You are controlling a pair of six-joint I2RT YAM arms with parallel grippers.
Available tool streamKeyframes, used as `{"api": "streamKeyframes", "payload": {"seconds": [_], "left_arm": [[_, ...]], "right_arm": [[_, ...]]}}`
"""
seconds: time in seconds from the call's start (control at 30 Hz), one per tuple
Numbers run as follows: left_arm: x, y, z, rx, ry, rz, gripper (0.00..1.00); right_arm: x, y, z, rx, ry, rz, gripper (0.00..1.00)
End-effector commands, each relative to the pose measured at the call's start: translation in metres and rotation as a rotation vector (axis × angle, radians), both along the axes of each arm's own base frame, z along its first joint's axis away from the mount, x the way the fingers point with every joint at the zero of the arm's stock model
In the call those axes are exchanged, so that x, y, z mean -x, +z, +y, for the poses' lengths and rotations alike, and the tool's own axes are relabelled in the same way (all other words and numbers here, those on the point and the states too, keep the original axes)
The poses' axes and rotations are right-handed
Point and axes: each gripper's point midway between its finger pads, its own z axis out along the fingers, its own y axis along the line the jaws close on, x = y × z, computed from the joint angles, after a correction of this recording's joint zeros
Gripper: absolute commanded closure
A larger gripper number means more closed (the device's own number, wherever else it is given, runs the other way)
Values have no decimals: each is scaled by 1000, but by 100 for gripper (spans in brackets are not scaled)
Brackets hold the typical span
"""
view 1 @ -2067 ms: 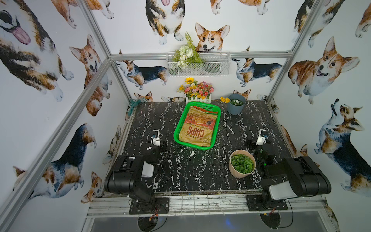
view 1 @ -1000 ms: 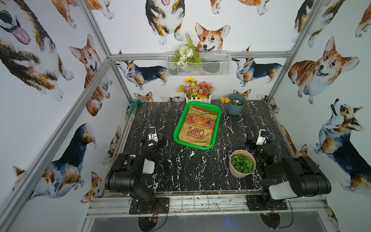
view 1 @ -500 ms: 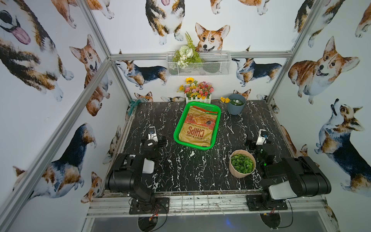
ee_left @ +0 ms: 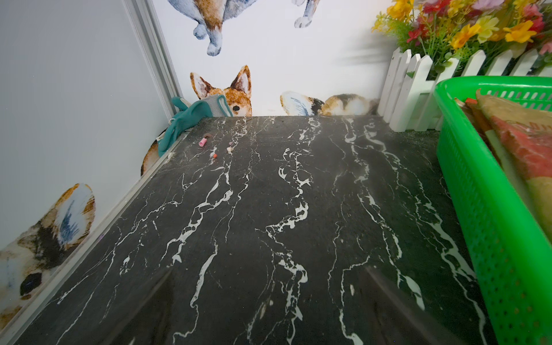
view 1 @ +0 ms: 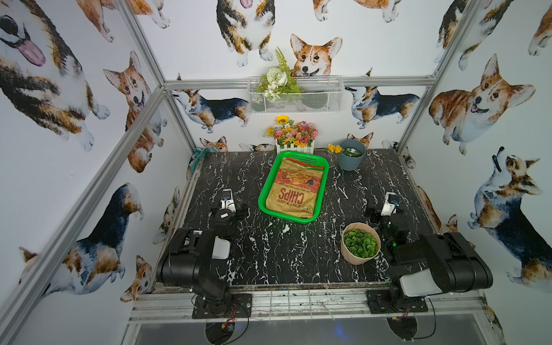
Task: Put the potato chips into the basket
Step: Reset both arms
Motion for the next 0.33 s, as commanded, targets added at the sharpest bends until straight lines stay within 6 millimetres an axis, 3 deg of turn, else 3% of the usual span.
{"api": "streamKeyframes", "payload": {"seconds": [0.0,0.3], "left_arm": [[-1,8,1,0,5,-32,0],[0,8,1,0,5,-32,0]], "right_arm": [[-4,10,0,-3,1,-38,0],[-2,11,1,-5,11,-46,0]]}}
